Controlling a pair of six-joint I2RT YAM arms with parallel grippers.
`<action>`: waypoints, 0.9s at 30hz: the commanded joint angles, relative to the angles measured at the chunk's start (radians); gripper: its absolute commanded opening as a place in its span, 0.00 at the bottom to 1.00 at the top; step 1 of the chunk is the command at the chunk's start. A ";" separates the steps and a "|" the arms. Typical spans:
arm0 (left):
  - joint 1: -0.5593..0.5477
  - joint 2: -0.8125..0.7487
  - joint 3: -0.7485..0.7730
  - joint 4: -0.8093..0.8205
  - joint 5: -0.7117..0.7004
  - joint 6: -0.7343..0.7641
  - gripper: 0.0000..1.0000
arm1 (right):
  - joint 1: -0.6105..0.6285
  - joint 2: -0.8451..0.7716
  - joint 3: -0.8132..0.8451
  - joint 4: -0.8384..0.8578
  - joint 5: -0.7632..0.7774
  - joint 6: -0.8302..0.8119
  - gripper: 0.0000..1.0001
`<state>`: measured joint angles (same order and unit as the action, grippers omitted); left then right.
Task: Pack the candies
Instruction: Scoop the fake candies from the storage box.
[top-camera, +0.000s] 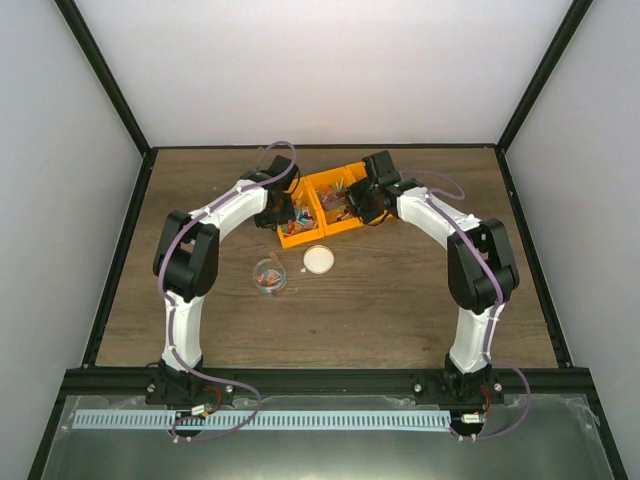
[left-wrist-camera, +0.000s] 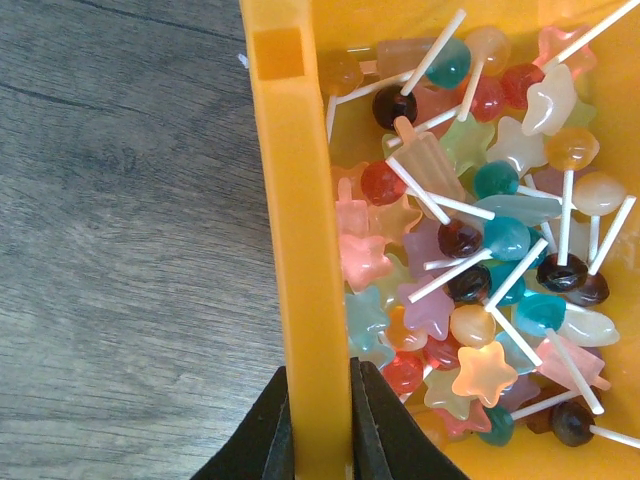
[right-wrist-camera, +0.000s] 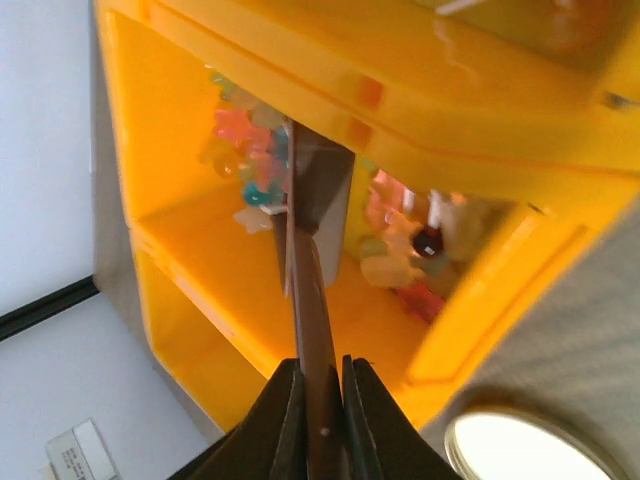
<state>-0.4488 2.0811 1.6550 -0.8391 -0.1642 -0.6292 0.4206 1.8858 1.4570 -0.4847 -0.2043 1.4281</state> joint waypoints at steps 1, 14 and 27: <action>-0.008 0.030 0.012 -0.029 0.005 0.029 0.04 | -0.028 0.039 -0.148 0.223 -0.037 -0.076 0.01; -0.008 0.046 0.039 -0.028 0.018 0.008 0.04 | -0.057 -0.240 -0.618 0.777 -0.164 -0.104 0.01; -0.007 0.045 0.046 -0.020 0.026 -0.008 0.04 | -0.094 -0.436 -0.779 0.825 -0.154 -0.145 0.01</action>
<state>-0.4488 2.0972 1.6814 -0.8467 -0.1478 -0.6323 0.3431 1.5105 0.6979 0.3069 -0.3573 1.3148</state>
